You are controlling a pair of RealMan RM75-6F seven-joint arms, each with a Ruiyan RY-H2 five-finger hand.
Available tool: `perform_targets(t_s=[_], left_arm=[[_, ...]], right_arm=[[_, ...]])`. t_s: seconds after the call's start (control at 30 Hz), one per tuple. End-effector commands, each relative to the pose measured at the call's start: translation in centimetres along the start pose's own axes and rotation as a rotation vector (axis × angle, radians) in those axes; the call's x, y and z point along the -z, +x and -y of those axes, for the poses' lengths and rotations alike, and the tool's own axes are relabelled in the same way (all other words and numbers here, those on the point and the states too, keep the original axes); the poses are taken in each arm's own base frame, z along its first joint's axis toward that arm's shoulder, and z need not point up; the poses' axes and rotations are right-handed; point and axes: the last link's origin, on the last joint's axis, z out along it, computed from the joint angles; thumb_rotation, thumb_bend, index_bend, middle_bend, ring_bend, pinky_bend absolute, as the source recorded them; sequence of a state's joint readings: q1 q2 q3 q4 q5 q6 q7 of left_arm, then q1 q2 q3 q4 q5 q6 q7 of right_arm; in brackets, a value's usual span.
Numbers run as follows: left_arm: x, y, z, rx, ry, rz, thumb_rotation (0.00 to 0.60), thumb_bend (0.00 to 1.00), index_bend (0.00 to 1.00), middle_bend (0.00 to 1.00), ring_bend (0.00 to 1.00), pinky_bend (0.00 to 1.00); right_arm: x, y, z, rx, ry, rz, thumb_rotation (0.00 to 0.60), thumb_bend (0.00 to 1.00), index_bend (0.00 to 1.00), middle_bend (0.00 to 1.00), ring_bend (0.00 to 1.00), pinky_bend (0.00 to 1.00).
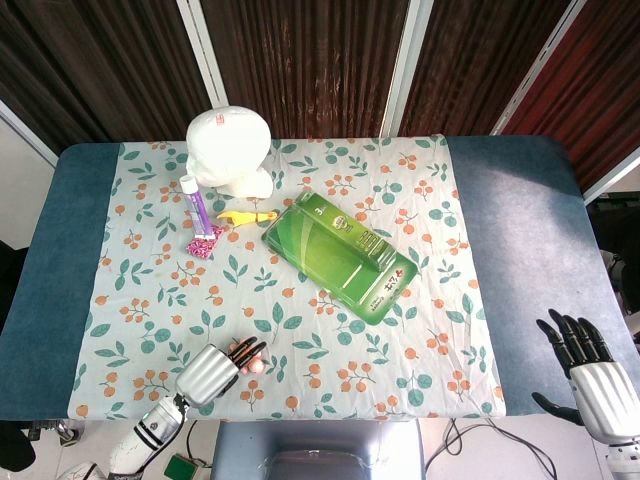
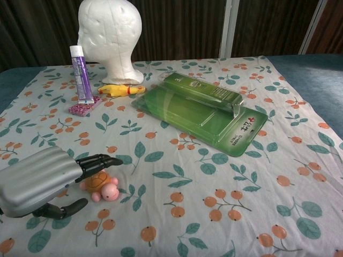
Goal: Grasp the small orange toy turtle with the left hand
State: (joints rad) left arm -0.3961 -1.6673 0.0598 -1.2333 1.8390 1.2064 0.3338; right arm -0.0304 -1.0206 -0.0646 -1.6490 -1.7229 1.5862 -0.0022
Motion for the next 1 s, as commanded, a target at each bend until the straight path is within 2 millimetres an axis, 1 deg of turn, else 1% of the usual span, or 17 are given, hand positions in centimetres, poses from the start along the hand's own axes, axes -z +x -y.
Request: perform_targets(t_s=[0.03,0.07,0.23,0.4,0.47,0.57,0.63,0.7,0.73,0.8,0.87,0.97,1.0], left_arm=[[-0.3,0.0,0.0,-0.013,0.001,-0.019,0.6,0.43,0.22,0.27,0.9,1.0],[-0.4,0.0,0.0,-0.019,0.001,-0.024,0.6,0.44,0.27,0.31,0.9,1.0],[-1.0,-0.3,0.1,-0.02,-0.005,-0.051,0.6,0.44,0.44,0.44,0.91,1.0],[-1.6,-0.6,0.3,-0.012,-0.008,-0.093,0.6,0.46,0.61,0.63,0.94,1.0],[-1.8,-0.6,0.3,-0.012,-0.008,-0.121,0.6,0.5,0.7,0.73,0.96,1.0],[-2.0,-0.5,0.3,-0.023,-0.013,-0.175,0.6,0.55,0.77,0.84,0.99,1.0],[-2.0,-0.8,0.4,-0.02,-0.017,-0.182,0.6,0.56,0.78,0.86,1.0,1.0],[-2.0,-0.9,0.3,-0.002,-0.016,-0.187,0.6,0.55,0.78,0.86,1.0,1.0],[-2.0,-1.0,0.3,0.002,-0.018,-0.183,0.6,0.54,0.77,0.84,1.0,1.0],[-1.9,-1.4,0.6,-0.003,-0.024,-0.15,0.6,0.5,0.71,0.75,0.99,1.0],[-1.9,-1.5,0.7,0.0,-0.027,-0.127,0.6,0.45,0.53,0.58,0.97,1.0],[-1.8,-1.4,0.7,0.007,-0.026,-0.11,0.6,0.42,0.35,0.45,0.96,1.0],[-1.8,-1.4,0.7,0.014,-0.025,-0.105,0.6,0.41,0.33,0.43,0.96,1.0]], right_arm=[[0.1,0.1,0.0,-0.002,-0.001,-0.005,0.6,0.13,0.0,0.0,0.0,0.0],[0.1,0.2,-0.1,-0.003,-0.003,-0.008,0.6,0.13,0.0,0.0,0.0,0.0],[0.1,0.2,-0.1,-0.004,-0.004,-0.008,0.6,0.13,0.0,0.0,0.0,0.0],[0.1,0.2,-0.2,-0.004,-0.008,-0.009,0.6,0.13,0.0,0.0,0.0,0.0],[0.1,0.2,-0.2,-0.003,-0.009,-0.01,0.6,0.13,0.0,0.0,0.0,0.0],[0.1,0.2,-0.2,-0.002,-0.009,-0.007,0.6,0.13,0.0,0.0,0.0,0.0],[0.1,0.2,-0.2,-0.002,-0.01,-0.006,0.6,0.13,0.0,0.0,0.0,0.0],[0.1,0.2,-0.2,-0.002,-0.009,-0.006,0.6,0.13,0.0,0.0,0.0,0.0],[0.1,0.2,-0.2,-0.002,-0.009,-0.006,0.6,0.13,0.0,0.0,0.0,0.0],[0.1,0.2,-0.2,-0.002,-0.008,-0.007,0.6,0.13,0.0,0.0,0.0,0.0],[0.1,0.2,-0.2,-0.003,-0.007,-0.008,0.6,0.13,0.0,0.0,0.0,0.0],[0.1,0.2,-0.2,-0.003,-0.007,-0.007,0.6,0.13,0.0,0.0,0.0,0.0],[0.1,0.2,-0.2,-0.003,-0.007,-0.007,0.6,0.13,0.0,0.0,0.0,0.0]])
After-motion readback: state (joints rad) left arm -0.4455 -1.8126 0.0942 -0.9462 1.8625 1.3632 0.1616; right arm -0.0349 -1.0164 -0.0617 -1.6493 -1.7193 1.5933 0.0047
